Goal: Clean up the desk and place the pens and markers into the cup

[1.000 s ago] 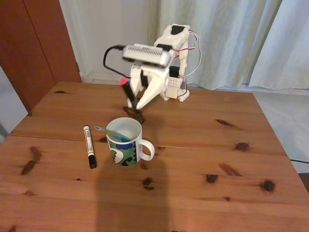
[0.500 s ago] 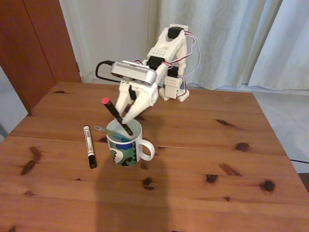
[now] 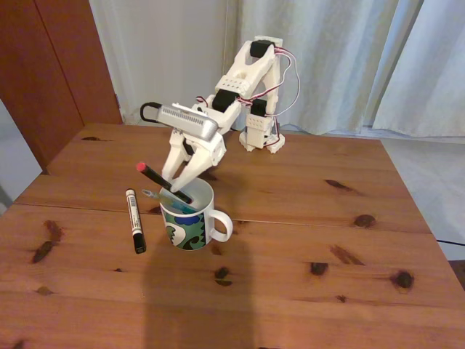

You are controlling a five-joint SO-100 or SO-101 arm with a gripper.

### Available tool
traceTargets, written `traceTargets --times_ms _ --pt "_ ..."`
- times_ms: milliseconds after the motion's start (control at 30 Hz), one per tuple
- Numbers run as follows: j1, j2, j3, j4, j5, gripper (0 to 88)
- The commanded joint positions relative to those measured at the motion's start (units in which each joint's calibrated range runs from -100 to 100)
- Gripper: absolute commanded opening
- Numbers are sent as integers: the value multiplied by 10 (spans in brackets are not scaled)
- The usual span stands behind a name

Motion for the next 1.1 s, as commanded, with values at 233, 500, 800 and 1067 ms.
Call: traceTargets --times_ms 233,500,800,1067 --pt "-1 -11 11 -16 18 117" --pt "5 -15 3 -10 20 96" --pt "11 -27 -60 99 15 8" --pt "13 -21 -258 442 15 8"
